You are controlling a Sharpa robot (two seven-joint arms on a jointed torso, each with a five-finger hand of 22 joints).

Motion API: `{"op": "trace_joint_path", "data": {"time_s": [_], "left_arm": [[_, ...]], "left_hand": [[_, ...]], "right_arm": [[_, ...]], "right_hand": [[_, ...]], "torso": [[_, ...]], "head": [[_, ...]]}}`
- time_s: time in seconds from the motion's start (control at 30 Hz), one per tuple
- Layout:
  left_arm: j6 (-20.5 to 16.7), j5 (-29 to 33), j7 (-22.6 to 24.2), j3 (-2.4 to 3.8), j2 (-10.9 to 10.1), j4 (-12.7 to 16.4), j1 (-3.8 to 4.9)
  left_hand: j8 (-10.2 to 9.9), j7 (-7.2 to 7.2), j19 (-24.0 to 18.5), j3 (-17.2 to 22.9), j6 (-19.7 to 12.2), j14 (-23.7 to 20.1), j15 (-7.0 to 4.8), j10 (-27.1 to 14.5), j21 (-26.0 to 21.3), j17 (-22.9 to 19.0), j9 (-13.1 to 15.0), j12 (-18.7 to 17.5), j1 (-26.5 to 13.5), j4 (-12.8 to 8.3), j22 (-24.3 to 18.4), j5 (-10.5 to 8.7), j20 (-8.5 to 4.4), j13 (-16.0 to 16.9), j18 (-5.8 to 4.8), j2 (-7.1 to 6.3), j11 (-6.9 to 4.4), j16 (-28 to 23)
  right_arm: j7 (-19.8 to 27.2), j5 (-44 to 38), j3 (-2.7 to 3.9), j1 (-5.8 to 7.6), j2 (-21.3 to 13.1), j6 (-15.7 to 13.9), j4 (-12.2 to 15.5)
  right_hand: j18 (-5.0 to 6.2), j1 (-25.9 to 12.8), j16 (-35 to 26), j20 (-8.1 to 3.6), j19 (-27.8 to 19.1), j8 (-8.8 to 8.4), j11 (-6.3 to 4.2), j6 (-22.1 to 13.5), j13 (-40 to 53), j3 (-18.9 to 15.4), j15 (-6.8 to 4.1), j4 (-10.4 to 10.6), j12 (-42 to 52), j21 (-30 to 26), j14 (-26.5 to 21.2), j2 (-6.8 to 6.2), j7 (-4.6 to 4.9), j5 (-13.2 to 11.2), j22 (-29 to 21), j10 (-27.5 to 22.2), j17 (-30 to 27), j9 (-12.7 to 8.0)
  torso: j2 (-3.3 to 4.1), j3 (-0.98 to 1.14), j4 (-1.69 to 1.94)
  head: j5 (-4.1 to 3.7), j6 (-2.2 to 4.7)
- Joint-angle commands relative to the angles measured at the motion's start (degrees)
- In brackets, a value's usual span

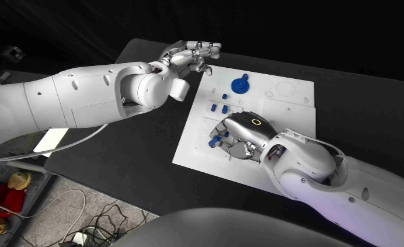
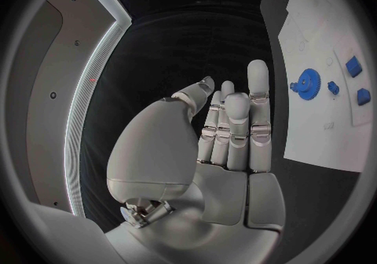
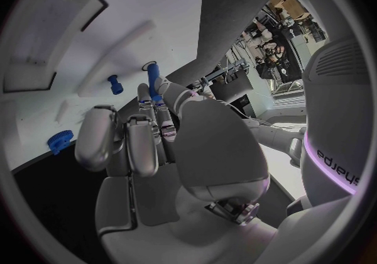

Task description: Assemble the parts on the task board

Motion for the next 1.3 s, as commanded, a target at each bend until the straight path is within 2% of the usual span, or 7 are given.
{"op": "trace_joint_path", "data": {"time_s": [0.03,0.27,0.53,0.73,0.83,1.0,1.3], "left_arm": [[1.07,0.14,0.39,0.02,0.00,0.03,0.01],[1.07,0.14,0.41,0.02,-0.06,0.03,0.01],[1.09,0.14,0.39,0.02,-0.05,0.01,0.01],[1.08,0.14,0.38,0.02,0.06,-0.02,0.01],[1.10,0.14,0.35,0.02,0.15,0.00,0.01],[0.97,0.14,0.32,0.02,0.05,0.07,0.02],[0.97,0.14,0.30,0.02,-0.05,0.02,0.02]], "left_hand": [[-0.21,-0.05,0.36,0.07,-0.52,-0.47,-0.05,-0.43,-0.23,-0.05,-0.05,0.20,-0.13,-0.37,-0.05,-0.16,0.00,0.05,1.04,0.50,0.16,-0.36],[-0.21,-0.05,0.36,0.07,-0.52,-0.47,-0.05,-0.43,-0.23,-0.05,-0.05,0.20,-0.13,-0.37,-0.05,-0.16,0.00,0.05,1.04,0.50,0.16,-0.36],[-0.21,-0.05,0.36,0.07,-0.52,-0.47,-0.05,-0.43,-0.23,-0.05,-0.05,0.20,-0.13,-0.37,-0.05,-0.16,0.00,0.05,1.04,0.50,0.16,-0.36],[-0.21,-0.05,0.36,0.07,-0.52,-0.47,-0.05,-0.43,-0.23,-0.05,-0.05,0.20,-0.13,-0.37,-0.05,-0.16,0.00,0.05,1.04,0.50,0.16,-0.36],[-0.21,-0.05,0.36,0.07,-0.52,-0.47,-0.05,-0.43,-0.23,-0.05,-0.05,0.20,-0.13,-0.37,-0.05,-0.16,0.00,0.05,1.04,0.50,0.16,-0.36],[-0.21,-0.03,0.35,0.05,-0.56,-0.52,-0.04,-0.53,-0.27,-0.14,-0.06,0.30,-0.14,-0.40,-0.06,-0.16,0.01,0.08,1.04,0.50,0.18,-0.39],[-0.24,0.01,0.35,0.02,-0.63,-0.55,-0.03,-0.59,-0.29,-0.21,-0.07,0.36,-0.17,-0.41,-0.07,-0.17,0.02,0.10,1.04,0.47,0.20,-0.41]], "right_arm": [[-1.03,-1.01,-0.03,-0.03,-0.38,1.97,0.10],[-1.31,-1.04,-0.03,0.05,-1.10,2.39,0.75],[-1.78,-1.25,-0.02,0.16,-1.13,2.66,0.93],[-2.10,-1.58,-0.03,0.66,0.03,3.29,0.58],[-2.63,-2.06,-0.05,0.96,0.62,3.94,0.47],[-3.73,-3.01,-0.10,1.43,1.09,4.94,0.16],[-3.41,-3.58,-0.19,1.65,1.74,4.38,0.71]], "right_hand": [[0.02,0.39,0.33,-0.06,0.29,0.20,-1.74,0.24,0.09,0.35,-0.26,-0.07,0.14,0.13,3.14,-0.03,0.11,0.30,0.05,2.32,0.05,0.08],[0.02,0.33,0.35,-0.06,0.28,0.21,-1.74,0.27,0.10,0.35,-0.25,-0.07,0.12,0.12,3.15,-0.05,0.11,0.26,0.03,2.35,0.07,0.09],[0.01,0.28,0.35,-0.05,0.30,0.22,-1.73,0.30,0.11,0.36,-0.25,-0.08,0.10,0.16,3.14,-0.05,0.11,0.24,0.09,2.38,0.07,0.10],[0.02,0.08,0.33,-0.03,0.28,0.20,-1.71,0.32,0.13,0.35,-0.23,-0.05,0.03,0.14,3.14,-0.11,0.12,0.17,0.05,2.40,0.04,0.11],[0.03,-0.08,0.31,-0.02,0.25,0.19,-1.70,0.32,0.14,0.35,-0.22,-0.02,-0.03,0.10,3.12,-0.13,0.12,0.14,-0.01,2.41,0.01,0.11],[0.04,-0.26,0.28,-0.01,0.23,0.16,-1.70,0.32,0.16,0.33,-0.21,0.02,-0.10,0.09,3.11,-0.16,0.11,0.10,-0.04,2.42,-0.05,0.11],[0.12,-1.17,-0.04,0.05,0.03,-0.05,-1.67,0.09,0.19,0.11,-0.16,0.10,-0.57,-0.16,2.99,-0.73,0.08,0.09,-0.45,2.27,-0.52,0.07]], "torso": [[-0.02,0.00,0.01],[-0.05,0.02,-0.08],[0.02,0.01,0.03],[0.01,-0.04,-0.01],[0.02,-0.08,0.17],[0.03,-0.11,0.07],[-0.02,-0.06,0.03]], "head": [[0.00,-0.05],[0.07,-0.10],[-0.07,0.02],[-0.21,0.05],[-0.33,0.00],[-0.13,-0.17],[-0.07,-0.17]]}}
